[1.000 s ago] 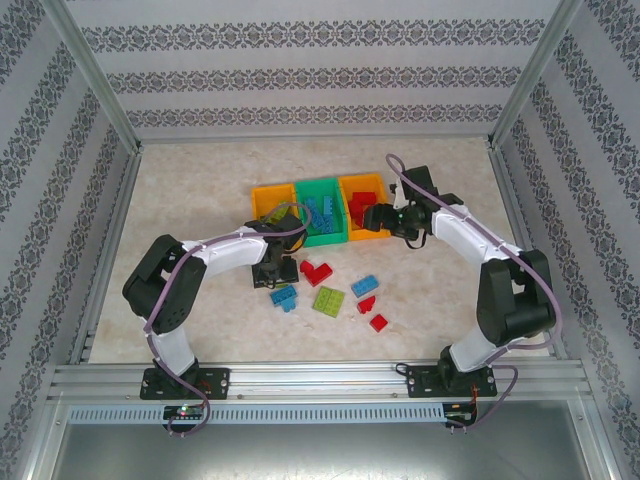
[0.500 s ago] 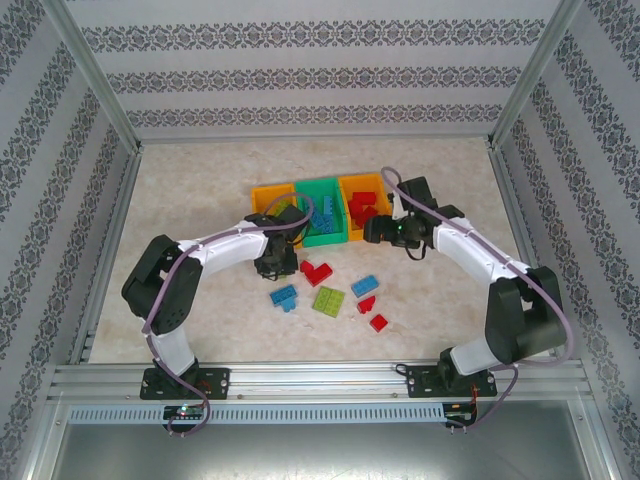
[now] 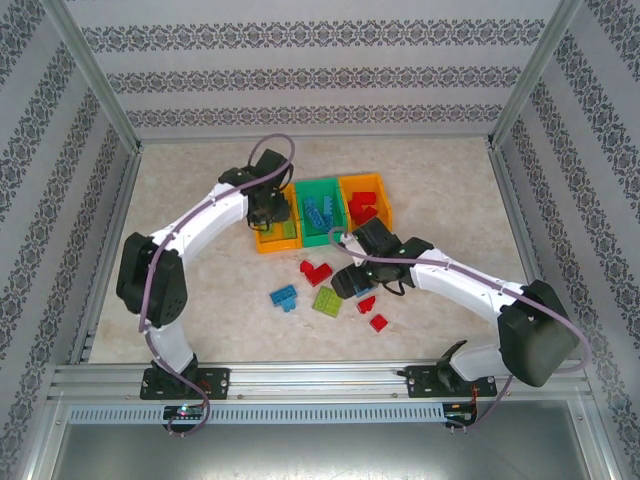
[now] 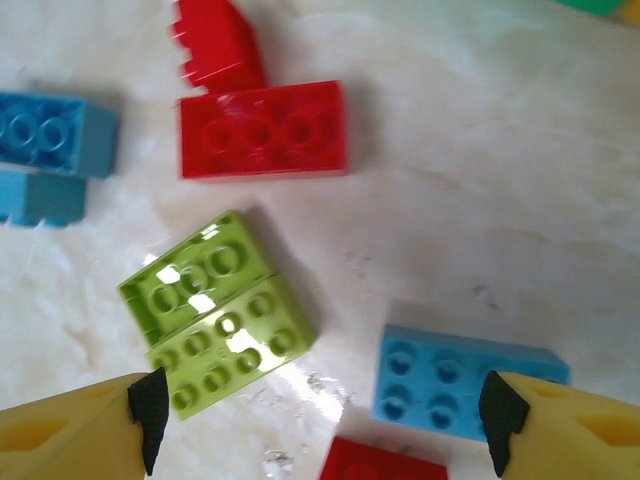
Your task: Sort the legos into containers by color
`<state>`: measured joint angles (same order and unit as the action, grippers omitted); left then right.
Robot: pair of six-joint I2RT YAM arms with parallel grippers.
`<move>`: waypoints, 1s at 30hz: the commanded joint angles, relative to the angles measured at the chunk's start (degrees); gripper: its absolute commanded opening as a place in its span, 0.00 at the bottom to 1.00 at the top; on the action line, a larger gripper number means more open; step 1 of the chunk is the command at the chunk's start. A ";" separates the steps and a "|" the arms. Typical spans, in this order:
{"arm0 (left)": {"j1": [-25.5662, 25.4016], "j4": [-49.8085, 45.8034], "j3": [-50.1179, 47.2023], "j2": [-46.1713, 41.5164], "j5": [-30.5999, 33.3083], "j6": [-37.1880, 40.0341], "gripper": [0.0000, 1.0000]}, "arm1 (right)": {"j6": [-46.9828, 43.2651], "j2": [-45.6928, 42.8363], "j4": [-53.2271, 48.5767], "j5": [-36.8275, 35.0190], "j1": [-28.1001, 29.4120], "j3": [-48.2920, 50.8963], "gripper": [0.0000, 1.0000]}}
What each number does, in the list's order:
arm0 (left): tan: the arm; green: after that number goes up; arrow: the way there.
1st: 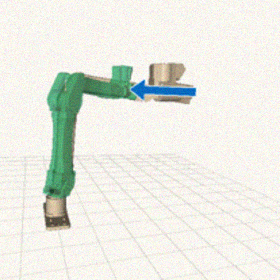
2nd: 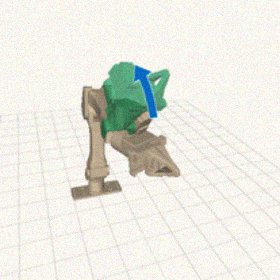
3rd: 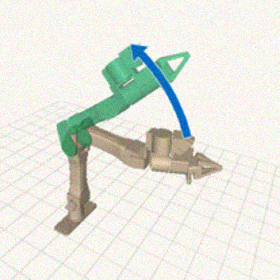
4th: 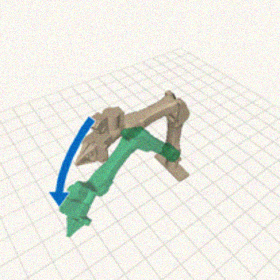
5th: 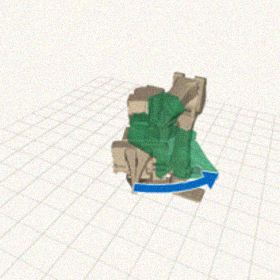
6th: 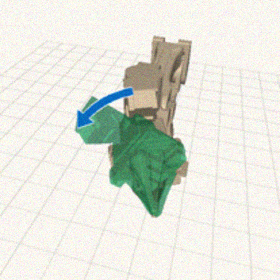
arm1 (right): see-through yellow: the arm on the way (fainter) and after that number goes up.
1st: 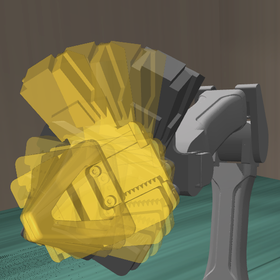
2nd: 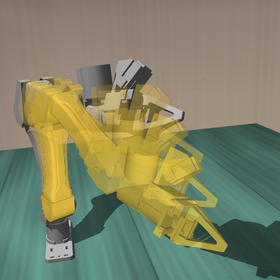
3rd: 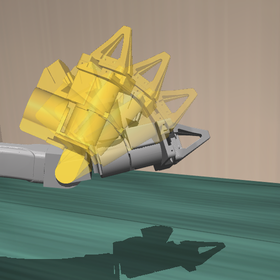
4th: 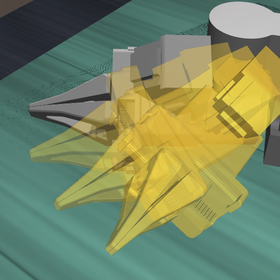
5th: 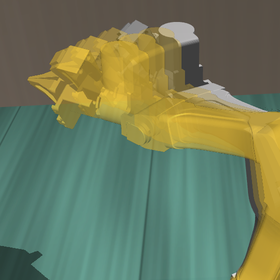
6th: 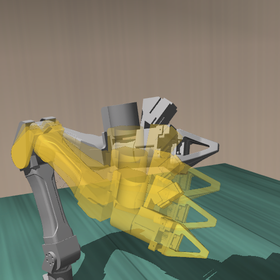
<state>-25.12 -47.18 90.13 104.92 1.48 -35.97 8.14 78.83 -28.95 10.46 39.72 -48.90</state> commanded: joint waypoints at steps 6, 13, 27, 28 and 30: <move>3.05 -4.85 10.85 12.31 -2.87 6.51 0.33 | -7.29 5.14 -7.11 -2.11 9.35 -3.47 0.90; 3.94 -5.15 12.38 13.75 -2.88 6.30 0.55 | -10.64 11.07 -9.22 -4.07 13.08 -6.81 0.94; 3.89 0.07 2.02 4.67 -6.65 4.43 0.81 | -19.41 19.60 -13.11 -7.52 13.19 -12.27 0.94; 3.89 0.26 1.41 4.14 -6.66 4.26 0.82 | -19.98 20.38 -13.60 -7.47 13.19 -12.81 0.93; 3.92 0.76 0.16 3.00 -6.68 3.94 0.84 | -20.77 21.54 -13.69 -7.45 13.03 -13.40 0.92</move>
<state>-21.96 -47.86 92.01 110.61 -4.54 -30.85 -9.54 98.87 -40.29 3.86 52.66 -60.64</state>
